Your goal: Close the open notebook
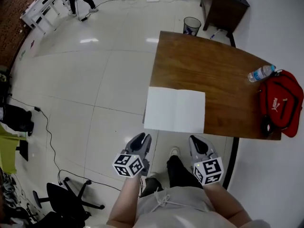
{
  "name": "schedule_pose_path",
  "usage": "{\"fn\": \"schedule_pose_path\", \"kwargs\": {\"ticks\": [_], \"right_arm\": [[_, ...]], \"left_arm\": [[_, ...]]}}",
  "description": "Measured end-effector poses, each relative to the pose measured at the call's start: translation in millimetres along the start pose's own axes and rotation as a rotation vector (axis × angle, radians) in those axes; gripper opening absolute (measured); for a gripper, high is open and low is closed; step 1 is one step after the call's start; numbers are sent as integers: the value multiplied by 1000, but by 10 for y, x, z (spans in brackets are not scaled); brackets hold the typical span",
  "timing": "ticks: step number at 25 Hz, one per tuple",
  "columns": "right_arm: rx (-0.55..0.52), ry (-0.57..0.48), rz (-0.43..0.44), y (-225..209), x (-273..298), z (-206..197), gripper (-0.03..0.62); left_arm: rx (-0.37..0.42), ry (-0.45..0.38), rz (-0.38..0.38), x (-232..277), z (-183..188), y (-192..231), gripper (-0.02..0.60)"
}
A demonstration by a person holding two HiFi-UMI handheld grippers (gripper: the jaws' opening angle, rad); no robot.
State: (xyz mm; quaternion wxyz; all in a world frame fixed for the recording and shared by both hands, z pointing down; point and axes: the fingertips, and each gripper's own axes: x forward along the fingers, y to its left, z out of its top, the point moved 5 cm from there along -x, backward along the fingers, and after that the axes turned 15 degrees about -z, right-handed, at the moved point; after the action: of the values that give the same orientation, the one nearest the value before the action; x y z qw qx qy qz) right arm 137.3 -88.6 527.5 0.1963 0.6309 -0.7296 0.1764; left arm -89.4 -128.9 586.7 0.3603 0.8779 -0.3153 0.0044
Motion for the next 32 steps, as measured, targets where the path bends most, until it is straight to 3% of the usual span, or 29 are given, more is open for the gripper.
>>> {"fn": "schedule_pose_path", "kwargs": {"ticks": [3,6,13,15,20,25,32], "right_arm": [[-30,32,57,-6,152,5,6],[-55,59,116,-43,287,-61,6],[-101,79,177,-161,403,-79,6],[-112,72,184,-178,435,-65,6],[-119,73,184,-176,467,-38,6],[-103,58,182,-84,467,37,6],[-80,16,115,-95,322,171,6]], "left_arm": [[-128,-36,81,-2,-118,264,145],[-204,-79,121,56,-201,417,178],[-281,-108,79,321,-161,548,186],[-288,-97,70,367,-175,563,176],[-331,-129,72,345,-158,557,75],[-250,-111,58,246,83,402,26],[-8,-7,-45,335,598,-207,15]]}}
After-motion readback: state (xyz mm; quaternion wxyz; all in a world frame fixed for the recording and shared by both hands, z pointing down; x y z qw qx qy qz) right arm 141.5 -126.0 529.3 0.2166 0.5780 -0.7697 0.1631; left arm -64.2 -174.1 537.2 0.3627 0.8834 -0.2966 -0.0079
